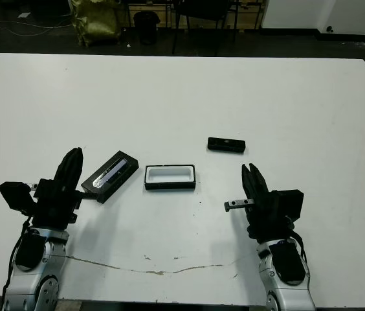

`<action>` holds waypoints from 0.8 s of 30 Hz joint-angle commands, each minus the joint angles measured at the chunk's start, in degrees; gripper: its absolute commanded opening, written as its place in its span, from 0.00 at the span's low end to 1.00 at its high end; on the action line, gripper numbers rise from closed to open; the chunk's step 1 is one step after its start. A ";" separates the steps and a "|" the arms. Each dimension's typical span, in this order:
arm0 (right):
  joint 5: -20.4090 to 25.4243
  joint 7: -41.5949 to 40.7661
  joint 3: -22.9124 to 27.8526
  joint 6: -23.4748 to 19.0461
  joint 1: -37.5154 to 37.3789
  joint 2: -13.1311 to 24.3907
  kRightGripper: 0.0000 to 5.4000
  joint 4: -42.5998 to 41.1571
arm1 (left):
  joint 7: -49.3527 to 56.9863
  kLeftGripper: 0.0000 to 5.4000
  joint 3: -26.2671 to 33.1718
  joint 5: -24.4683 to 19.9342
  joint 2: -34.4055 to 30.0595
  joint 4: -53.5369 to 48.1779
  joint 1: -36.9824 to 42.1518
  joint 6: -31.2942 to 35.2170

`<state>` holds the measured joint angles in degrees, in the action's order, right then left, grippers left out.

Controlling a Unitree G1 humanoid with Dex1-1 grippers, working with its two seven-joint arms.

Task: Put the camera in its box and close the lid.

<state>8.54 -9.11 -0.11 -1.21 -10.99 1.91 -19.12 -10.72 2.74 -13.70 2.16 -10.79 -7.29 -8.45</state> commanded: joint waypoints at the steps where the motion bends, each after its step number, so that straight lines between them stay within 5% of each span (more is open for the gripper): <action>1: 0.13 -0.79 0.31 1.59 0.13 0.68 0.00 1.92 | -0.47 0.00 0.37 -0.85 -0.66 1.08 -0.61 0.75; 10: 0.00 -1.43 0.17 3.64 0.14 0.60 0.00 3.39 | 0.26 0.00 0.24 0.00 -0.72 0.55 -1.46 0.82; 14: 0.76 -2.03 1.25 -0.38 2.49 2.82 0.00 -0.32 | 0.13 0.00 0.36 -1.28 -0.34 0.45 -1.57 1.51; 18: -0.41 -4.41 5.60 -2.21 13.19 10.47 0.00 -0.79 | -0.14 0.00 -0.18 -0.65 -0.30 1.36 -1.24 0.02; 24: -4.97 -8.72 6.17 -10.14 38.59 23.62 0.00 12.96 | 0.22 0.00 -0.07 -0.39 -0.43 1.36 -1.07 0.10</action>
<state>4.92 -16.48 6.89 -8.85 23.83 23.33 -10.27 -10.88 2.62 -14.36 2.24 -9.83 -7.68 -9.16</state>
